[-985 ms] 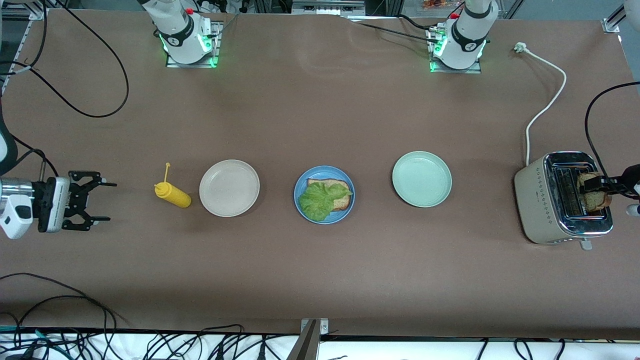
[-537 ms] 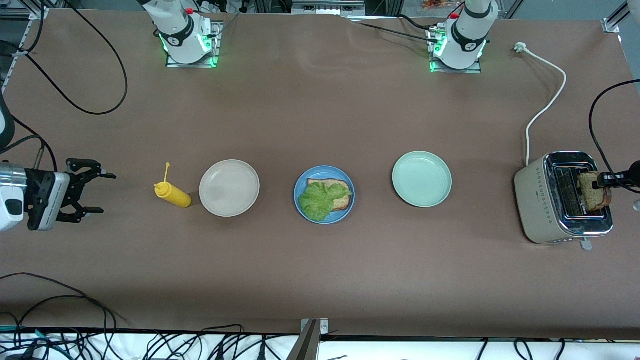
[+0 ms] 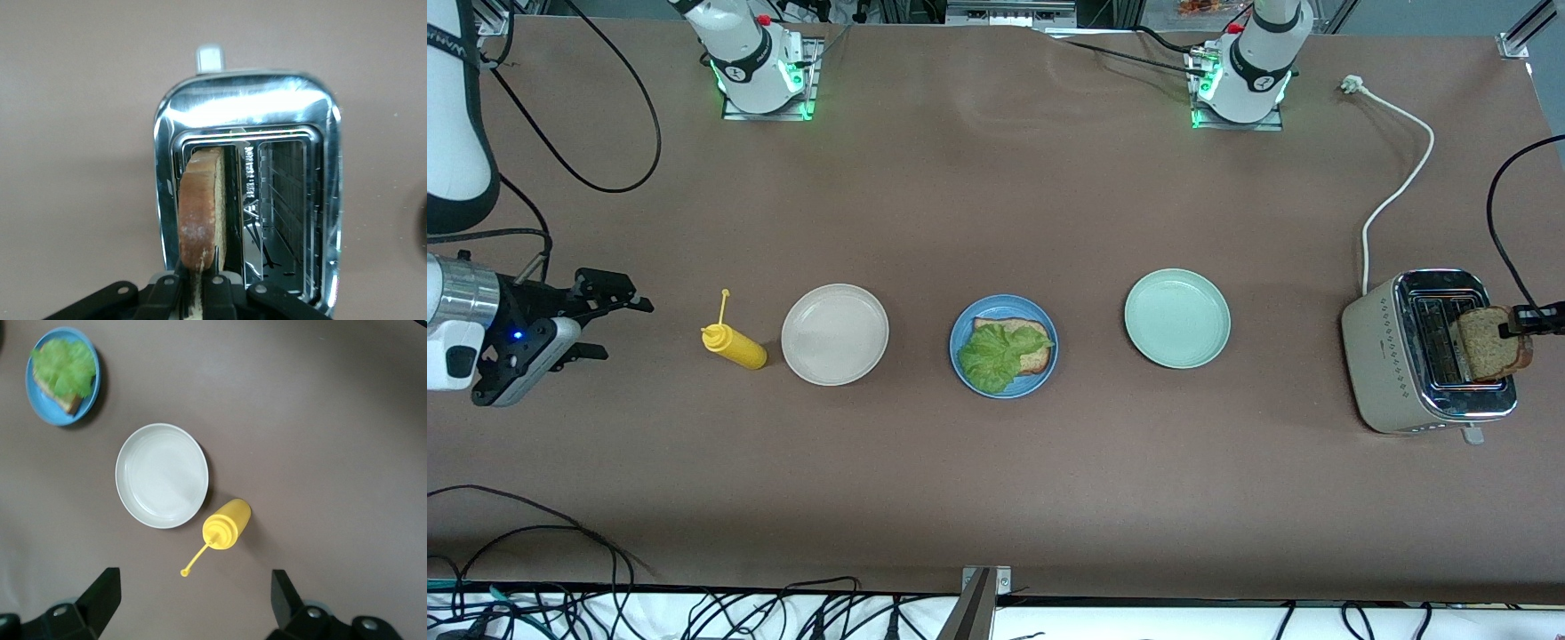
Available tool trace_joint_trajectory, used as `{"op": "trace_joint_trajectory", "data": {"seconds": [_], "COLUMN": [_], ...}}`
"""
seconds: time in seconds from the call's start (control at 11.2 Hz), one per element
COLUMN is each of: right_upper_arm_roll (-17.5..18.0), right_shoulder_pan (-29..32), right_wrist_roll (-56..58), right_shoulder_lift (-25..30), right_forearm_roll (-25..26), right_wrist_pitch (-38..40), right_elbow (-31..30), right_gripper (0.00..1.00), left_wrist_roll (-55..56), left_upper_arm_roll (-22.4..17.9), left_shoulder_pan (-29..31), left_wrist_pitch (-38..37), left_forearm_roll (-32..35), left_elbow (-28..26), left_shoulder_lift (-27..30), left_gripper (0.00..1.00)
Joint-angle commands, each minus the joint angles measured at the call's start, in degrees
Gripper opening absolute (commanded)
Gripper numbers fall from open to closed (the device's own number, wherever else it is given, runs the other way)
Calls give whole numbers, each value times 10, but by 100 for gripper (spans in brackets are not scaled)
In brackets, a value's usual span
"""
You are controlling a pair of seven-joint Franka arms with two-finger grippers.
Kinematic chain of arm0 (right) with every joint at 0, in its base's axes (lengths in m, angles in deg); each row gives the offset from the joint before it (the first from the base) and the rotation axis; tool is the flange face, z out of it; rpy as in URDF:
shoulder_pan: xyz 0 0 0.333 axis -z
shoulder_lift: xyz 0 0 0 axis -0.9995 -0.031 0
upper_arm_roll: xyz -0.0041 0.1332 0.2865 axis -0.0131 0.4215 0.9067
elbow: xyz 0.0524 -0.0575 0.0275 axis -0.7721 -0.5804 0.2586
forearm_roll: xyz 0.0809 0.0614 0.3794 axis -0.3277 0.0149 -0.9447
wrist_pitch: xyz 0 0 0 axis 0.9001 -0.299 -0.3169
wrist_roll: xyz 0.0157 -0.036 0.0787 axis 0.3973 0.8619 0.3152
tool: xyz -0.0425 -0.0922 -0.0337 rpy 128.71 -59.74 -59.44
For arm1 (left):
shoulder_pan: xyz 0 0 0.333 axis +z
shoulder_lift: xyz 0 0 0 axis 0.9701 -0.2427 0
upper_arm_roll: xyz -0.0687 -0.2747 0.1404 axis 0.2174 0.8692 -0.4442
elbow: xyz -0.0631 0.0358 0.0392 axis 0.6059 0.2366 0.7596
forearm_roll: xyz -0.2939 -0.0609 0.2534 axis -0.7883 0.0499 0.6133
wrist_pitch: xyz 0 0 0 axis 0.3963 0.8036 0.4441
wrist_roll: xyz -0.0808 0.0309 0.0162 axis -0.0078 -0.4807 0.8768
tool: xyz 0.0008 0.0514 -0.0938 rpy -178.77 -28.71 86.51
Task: Make sandwich in blue plate with both arms
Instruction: 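Lift the bread slice out of the toaster with the left gripper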
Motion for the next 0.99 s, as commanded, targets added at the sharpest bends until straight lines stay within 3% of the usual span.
{"op": "trace_joint_trajectory", "data": {"seconds": [0.0,0.18,0.54,0.72,0.9], "right_upper_arm_roll": [-51,-98,-141,-215,-255], "right_shoulder_pan": [-42,-83,-144,-196,-226], "right_wrist_roll": [-160,-215,-323,-317,-297], "right_shoulder_lift": [39,65,127,153,176], "right_forearm_roll": [11,10,14,10,10], "right_wrist_pitch": [2,-4,2,-5,-4], "right_elbow": [-15,-33,-87,-116,-136], "right_gripper": [100,100,100,100,100], "left_wrist_roll": [-8,-8,-7,-6,-3], "left_upper_arm_roll": [-10,-8,-2,-1,23], "left_shoulder_pan": [-10,-10,-12,-22,-25], "left_wrist_pitch": [-24,-50,-86,-100,-108], "left_forearm_roll": [-10,-10,-13,-16,-17], "left_elbow": [36,65,77,78,78], "left_shoulder_lift": [19,21,44,50,58], "left_gripper": [0,0,0,0,0]}}
